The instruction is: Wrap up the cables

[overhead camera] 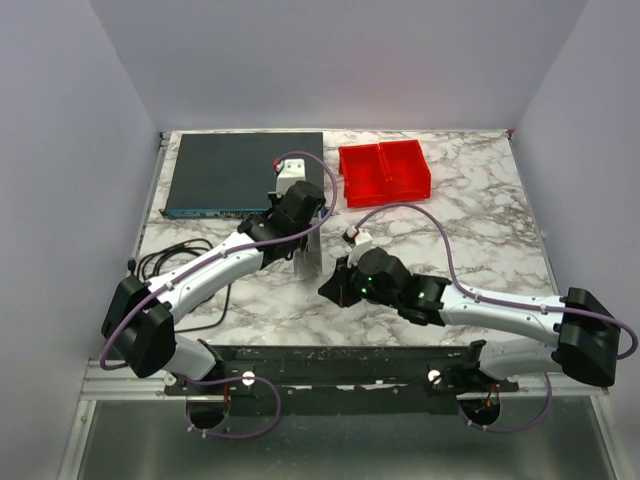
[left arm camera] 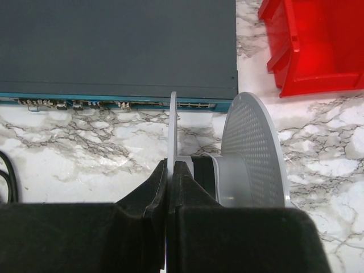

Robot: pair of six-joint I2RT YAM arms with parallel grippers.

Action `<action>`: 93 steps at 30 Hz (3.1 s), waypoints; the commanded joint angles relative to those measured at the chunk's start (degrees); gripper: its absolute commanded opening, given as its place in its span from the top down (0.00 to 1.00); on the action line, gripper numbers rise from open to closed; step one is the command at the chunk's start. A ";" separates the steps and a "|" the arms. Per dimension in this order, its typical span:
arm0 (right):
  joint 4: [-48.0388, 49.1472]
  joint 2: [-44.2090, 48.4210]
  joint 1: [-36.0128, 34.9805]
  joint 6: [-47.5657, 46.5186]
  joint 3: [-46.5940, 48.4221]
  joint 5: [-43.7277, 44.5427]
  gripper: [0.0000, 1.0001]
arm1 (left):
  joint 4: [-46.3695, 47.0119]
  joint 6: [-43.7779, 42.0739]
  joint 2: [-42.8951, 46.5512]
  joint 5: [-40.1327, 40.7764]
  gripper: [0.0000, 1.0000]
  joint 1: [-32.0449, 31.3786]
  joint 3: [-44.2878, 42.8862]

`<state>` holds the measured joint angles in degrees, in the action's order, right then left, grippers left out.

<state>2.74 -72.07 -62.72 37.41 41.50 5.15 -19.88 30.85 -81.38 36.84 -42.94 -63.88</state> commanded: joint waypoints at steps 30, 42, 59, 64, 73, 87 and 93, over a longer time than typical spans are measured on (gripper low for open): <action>-2.46 -1.92 -1.11 -1.18 4.09 1.14 0.99 | -7.17 1.71 9.38 -8.46 0.34 -1.09 3.76; -2.65 -2.59 -1.20 -1.69 6.27 0.48 0.99 | -4.51 8.15 11.00 -5.91 0.33 -6.21 12.41; -2.66 -2.34 -1.43 -2.43 8.08 0.33 0.99 | 3.95 9.39 6.31 1.16 0.44 -8.04 16.22; -2.66 -1.97 -1.49 -2.43 8.01 0.48 0.99 | 4.58 9.39 5.37 2.20 0.51 -8.04 16.24; -4.74 -1.23 -1.45 -2.43 7.84 0.91 0.99 | 4.14 8.96 3.88 2.78 0.76 -8.04 14.66; -5.22 0.10 -1.44 -2.57 6.89 1.51 0.99 | 4.40 5.73 3.71 3.24 1.00 -7.62 13.40; -9.95 2.02 -1.47 -4.93 9.15 4.21 0.99 | 2.01 2.55 2.37 4.93 1.00 -7.34 10.75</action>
<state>-3.03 -72.40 -63.77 35.00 48.07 6.22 -16.73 36.38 -77.89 38.59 -50.57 -49.23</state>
